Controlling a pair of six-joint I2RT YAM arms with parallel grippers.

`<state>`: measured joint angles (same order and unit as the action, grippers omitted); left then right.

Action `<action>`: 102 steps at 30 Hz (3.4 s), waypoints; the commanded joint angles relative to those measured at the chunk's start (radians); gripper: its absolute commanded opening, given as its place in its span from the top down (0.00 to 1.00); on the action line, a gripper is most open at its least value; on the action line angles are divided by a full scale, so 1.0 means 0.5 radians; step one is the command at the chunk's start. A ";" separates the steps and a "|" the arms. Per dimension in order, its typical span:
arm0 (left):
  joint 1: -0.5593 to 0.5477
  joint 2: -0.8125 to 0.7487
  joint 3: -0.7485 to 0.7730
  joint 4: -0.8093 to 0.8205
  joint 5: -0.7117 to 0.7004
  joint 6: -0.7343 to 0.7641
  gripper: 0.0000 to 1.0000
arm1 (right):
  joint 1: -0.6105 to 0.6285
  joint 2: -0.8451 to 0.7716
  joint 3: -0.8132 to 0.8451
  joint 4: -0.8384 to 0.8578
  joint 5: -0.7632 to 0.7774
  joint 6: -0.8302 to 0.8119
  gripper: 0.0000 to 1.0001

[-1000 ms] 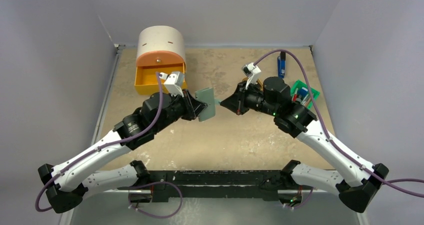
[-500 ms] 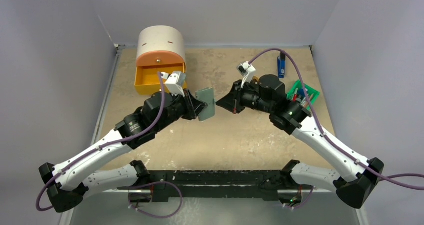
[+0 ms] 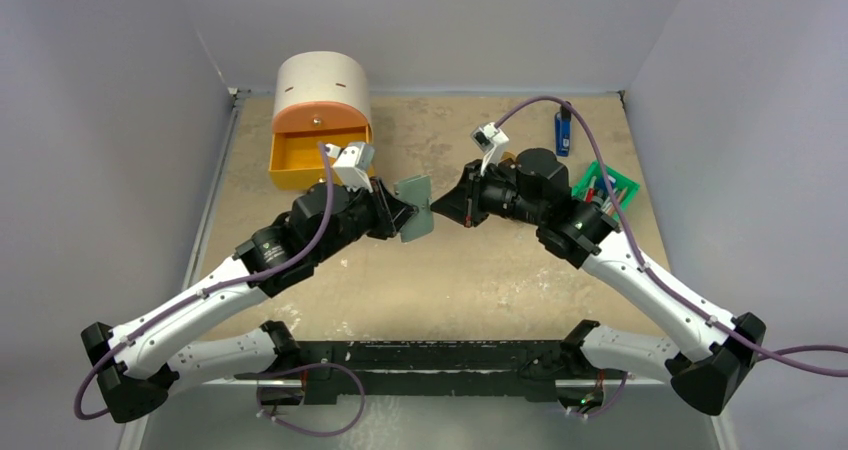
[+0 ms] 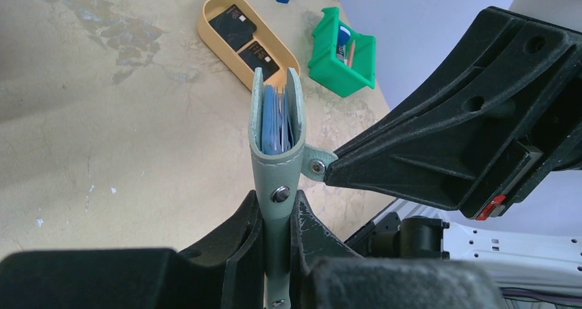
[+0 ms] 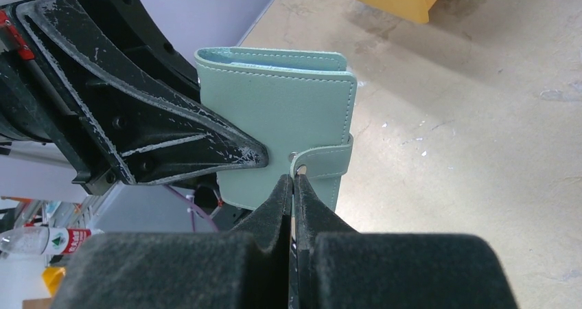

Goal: Put the credit cards into the card holder
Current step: Close the card holder.

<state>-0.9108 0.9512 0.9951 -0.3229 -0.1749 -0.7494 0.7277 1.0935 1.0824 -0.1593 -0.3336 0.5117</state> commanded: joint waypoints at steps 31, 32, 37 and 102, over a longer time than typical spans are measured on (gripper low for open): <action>0.000 0.010 0.091 0.140 0.104 -0.020 1.00 | 0.057 0.084 0.078 0.096 -0.040 -0.063 1.00; 0.002 0.014 0.090 0.143 0.109 -0.018 1.00 | 0.059 0.083 0.078 0.100 -0.034 -0.063 1.00; -0.003 0.021 0.093 0.145 0.118 -0.014 1.00 | 0.056 0.081 0.078 0.107 -0.028 -0.064 1.00; -0.149 0.131 0.060 0.612 0.576 -0.280 1.00 | 0.234 0.406 0.279 0.021 0.098 -0.051 1.00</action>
<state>-0.9108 1.0225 0.9836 -0.3458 -0.1524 -0.7895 0.8009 1.2575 1.1786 -0.2901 -0.2279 0.4736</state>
